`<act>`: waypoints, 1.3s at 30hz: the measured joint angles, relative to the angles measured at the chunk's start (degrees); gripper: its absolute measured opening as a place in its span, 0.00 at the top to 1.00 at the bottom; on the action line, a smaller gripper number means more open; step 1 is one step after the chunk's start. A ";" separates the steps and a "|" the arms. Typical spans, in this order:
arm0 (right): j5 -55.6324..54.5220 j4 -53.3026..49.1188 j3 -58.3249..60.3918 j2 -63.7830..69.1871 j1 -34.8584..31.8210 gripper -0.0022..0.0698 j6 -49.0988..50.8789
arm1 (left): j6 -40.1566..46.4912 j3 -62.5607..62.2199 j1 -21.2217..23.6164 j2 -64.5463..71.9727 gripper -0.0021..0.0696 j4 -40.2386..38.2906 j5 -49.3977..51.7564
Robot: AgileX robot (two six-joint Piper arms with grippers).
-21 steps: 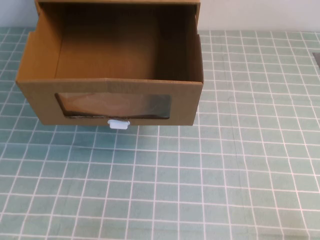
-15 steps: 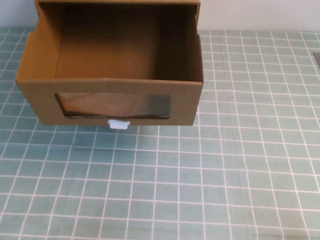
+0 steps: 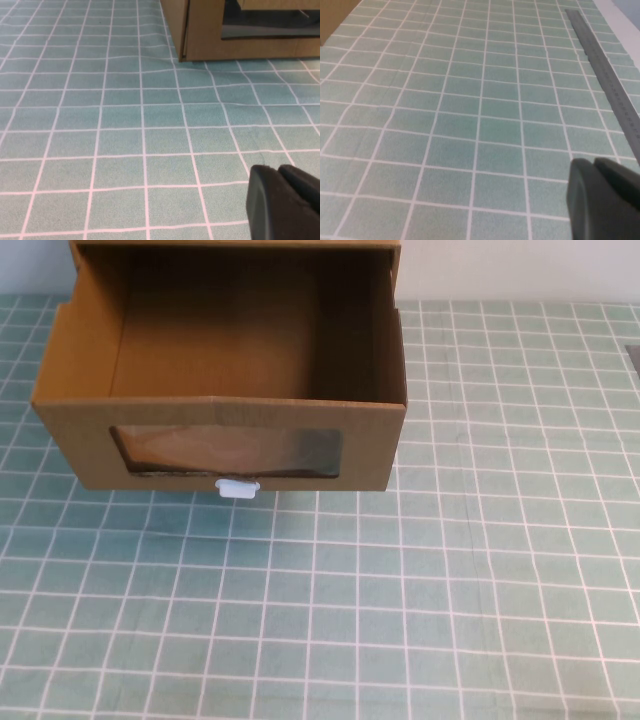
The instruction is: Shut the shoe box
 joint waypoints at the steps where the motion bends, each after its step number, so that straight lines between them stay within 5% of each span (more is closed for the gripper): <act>1: 0.00 0.00 0.00 0.00 0.00 0.99 0.00 | 0.11 0.00 0.00 0.00 0.98 0.00 0.00; 19: -4.02 0.00 0.00 0.00 0.00 0.99 0.00 | 0.42 0.00 0.00 0.00 0.98 0.00 -4.86; 33: -43.44 7.55 0.00 0.00 0.00 0.99 0.00 | -0.29 0.00 0.00 0.00 0.98 0.09 -41.37; 39: -60.59 8.38 0.00 0.00 0.00 0.99 0.00 | -0.28 0.00 0.00 0.00 0.98 0.09 -45.70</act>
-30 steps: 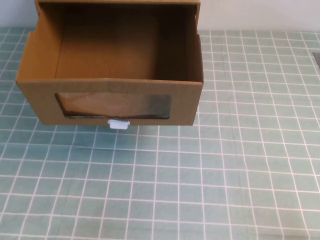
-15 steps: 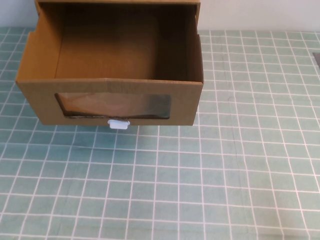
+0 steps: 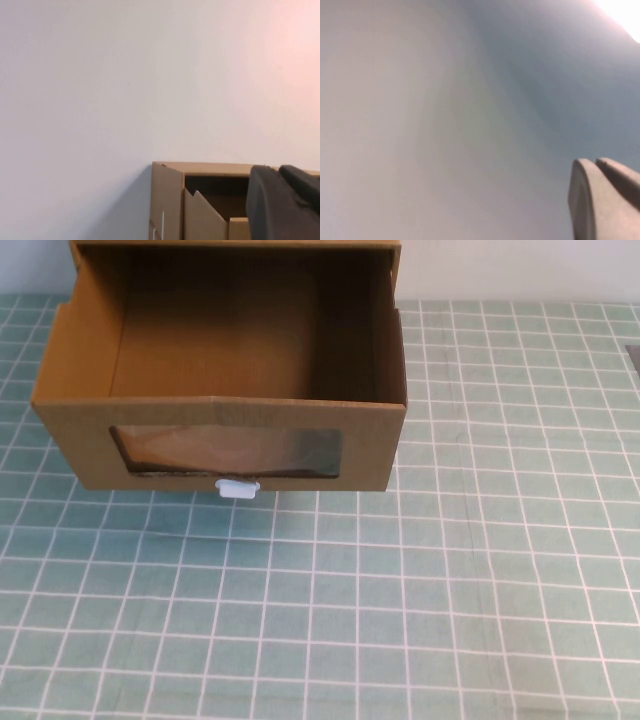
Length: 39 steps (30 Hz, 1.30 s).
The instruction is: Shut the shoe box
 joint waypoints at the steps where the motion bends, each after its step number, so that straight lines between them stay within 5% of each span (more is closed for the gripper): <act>1: -2.43 0.11 0.00 0.00 0.00 0.99 0.00 | 0.00 0.00 0.00 0.00 0.98 0.00 0.00; 7: -11.75 -0.51 -0.41 0.00 0.00 0.99 8.12 | -5.67 0.00 0.00 0.00 0.98 0.00 -8.27; 12: -5.44 -4.47 -7.68 0.00 0.00 0.99 19.06 | -13.87 0.00 0.00 -0.14 0.98 -0.10 -18.70; 16: 5.47 -10.02 -17.86 0.00 0.00 0.99 25.92 | -15.13 -4.79 0.00 -0.13 0.98 -0.22 -17.58; 25: 27.79 -12.57 -41.49 7.40 0.00 0.99 32.30 | -15.36 -29.65 0.00 3.38 0.98 -1.97 7.77; 34: 64.29 -11.11 -59.59 27.72 0.14 0.99 32.43 | -15.49 -54.24 0.00 25.69 0.98 -3.44 46.39; 39: 70.57 -10.85 -60.45 35.35 2.11 0.99 27.59 | -14.79 -62.06 0.00 38.23 0.98 -2.24 58.42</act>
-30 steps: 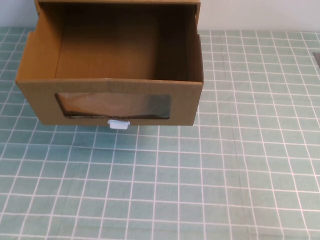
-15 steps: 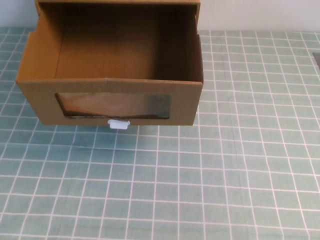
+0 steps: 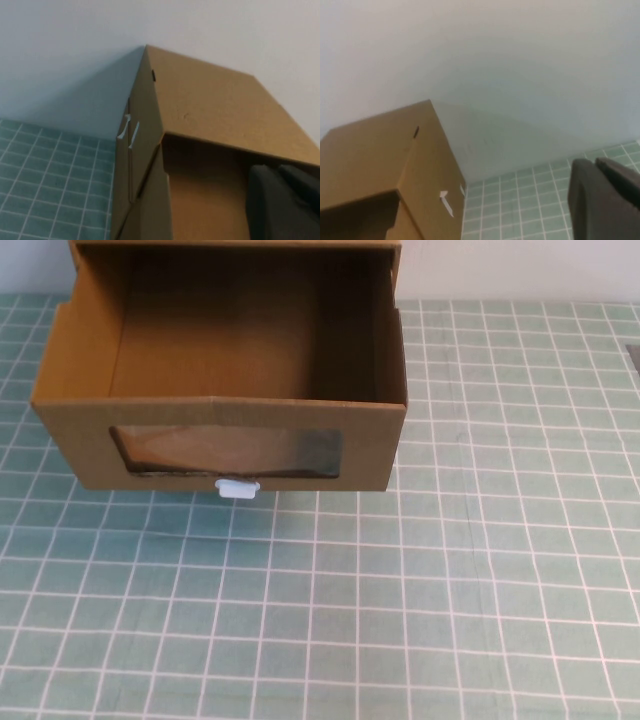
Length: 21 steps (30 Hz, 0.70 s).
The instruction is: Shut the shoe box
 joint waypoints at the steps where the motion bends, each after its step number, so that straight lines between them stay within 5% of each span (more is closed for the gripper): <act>1: 0.39 0.00 0.00 0.78 0.11 0.99 -0.80 | 0.14 -0.41 0.00 1.99 0.98 0.67 0.22; 10: 3.00 11.26 -0.03 3.99 4.77 0.99 -7.52 | 3.86 -0.79 0.00 12.70 0.98 -0.38 -2.24; 21: 23.59 20.21 -10.83 19.28 15.11 0.99 -43.07 | 35.44 -10.46 0.00 26.41 0.98 -24.14 2.80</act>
